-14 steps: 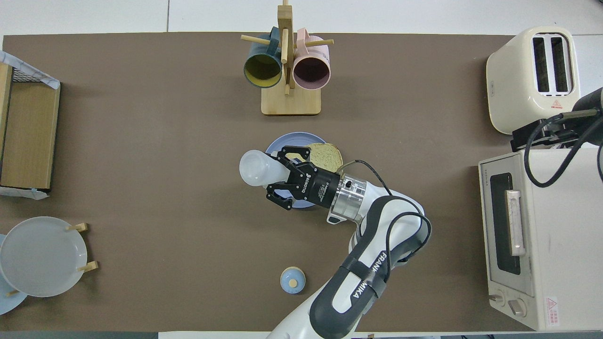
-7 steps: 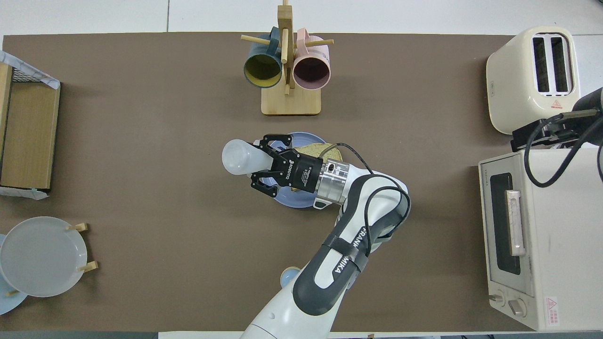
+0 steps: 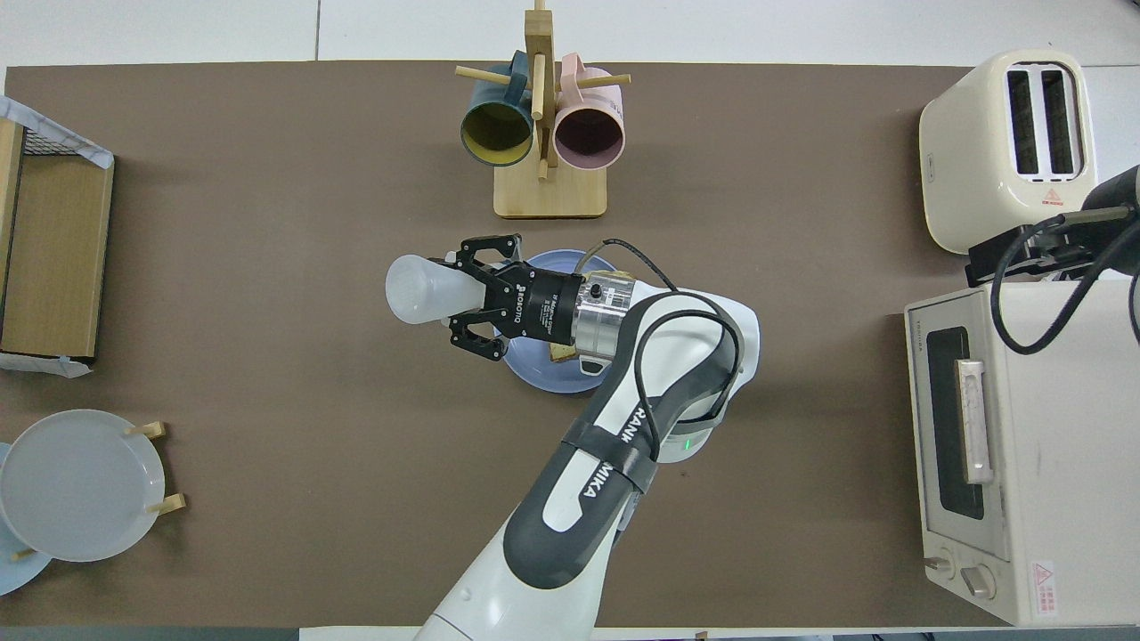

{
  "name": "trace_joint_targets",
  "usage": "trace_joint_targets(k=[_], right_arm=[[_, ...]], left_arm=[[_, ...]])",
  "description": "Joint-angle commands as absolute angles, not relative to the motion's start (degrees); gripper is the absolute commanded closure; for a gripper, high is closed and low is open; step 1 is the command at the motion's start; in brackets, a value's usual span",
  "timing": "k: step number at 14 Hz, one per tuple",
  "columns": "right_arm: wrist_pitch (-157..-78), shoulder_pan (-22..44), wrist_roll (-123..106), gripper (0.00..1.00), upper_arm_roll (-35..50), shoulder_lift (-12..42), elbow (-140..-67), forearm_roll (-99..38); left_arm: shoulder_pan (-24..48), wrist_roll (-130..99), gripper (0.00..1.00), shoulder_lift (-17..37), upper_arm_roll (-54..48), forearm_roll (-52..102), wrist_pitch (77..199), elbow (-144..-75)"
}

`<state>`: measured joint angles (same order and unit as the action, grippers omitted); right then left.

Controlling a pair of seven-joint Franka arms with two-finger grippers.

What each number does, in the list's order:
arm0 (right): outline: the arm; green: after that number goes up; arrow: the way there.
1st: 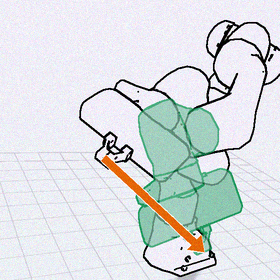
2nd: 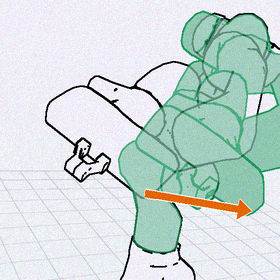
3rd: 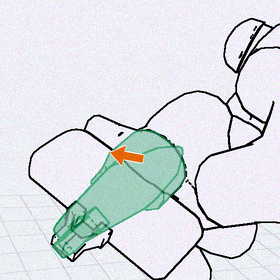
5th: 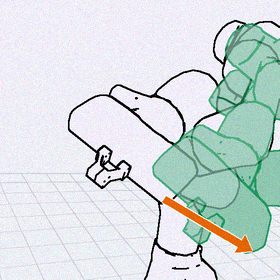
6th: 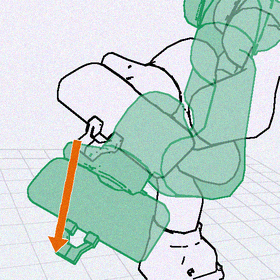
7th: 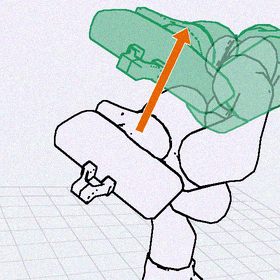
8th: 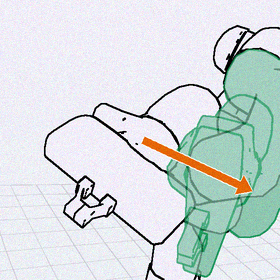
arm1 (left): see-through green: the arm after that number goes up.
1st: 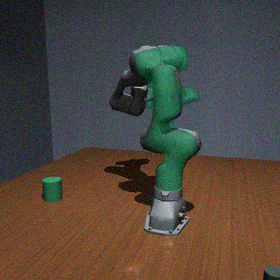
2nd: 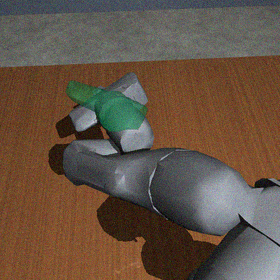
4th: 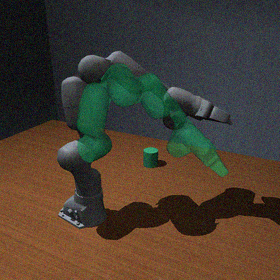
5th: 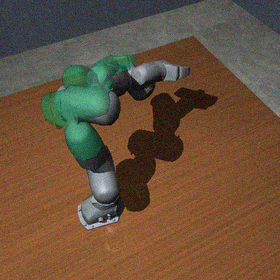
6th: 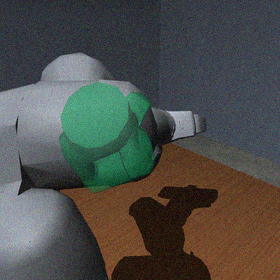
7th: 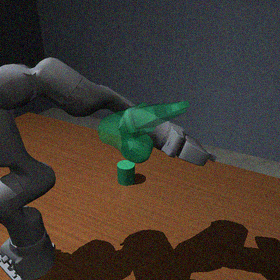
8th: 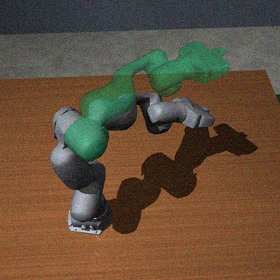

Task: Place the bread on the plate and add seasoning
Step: 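Carry the bottle back toward the mug rack with the left gripper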

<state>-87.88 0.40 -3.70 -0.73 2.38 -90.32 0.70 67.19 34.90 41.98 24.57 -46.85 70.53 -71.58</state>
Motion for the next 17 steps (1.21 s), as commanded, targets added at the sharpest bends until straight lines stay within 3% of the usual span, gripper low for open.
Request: trace_joint_targets(k=[1,5,10,17], right_arm=[[-88.59,0.0,-3.16,0.0,-0.26,2.02,-90.53,0.62],[-88.59,0.0,-2.99,0.0,-0.26,2.02,-90.53,0.62],[-88.59,0.0,-2.9,0.0,-0.18,2.02,-90.53,0.62],[-88.51,0.09,-2.99,0.0,-0.18,2.02,-90.53,0.62]], left_arm=[[63.56,30.68,1.0,33.96,24.17,-40.11,74.52,-74.18],[56.35,26.56,1.0,20.16,24.17,-29.12,83.21,-79.52],[48.53,16.11,1.0,10.13,24.17,-14.97,102.95,-90.76],[41.05,-0.86,1.0,4.39,24.17,-6.16,141.27,-108.53]])
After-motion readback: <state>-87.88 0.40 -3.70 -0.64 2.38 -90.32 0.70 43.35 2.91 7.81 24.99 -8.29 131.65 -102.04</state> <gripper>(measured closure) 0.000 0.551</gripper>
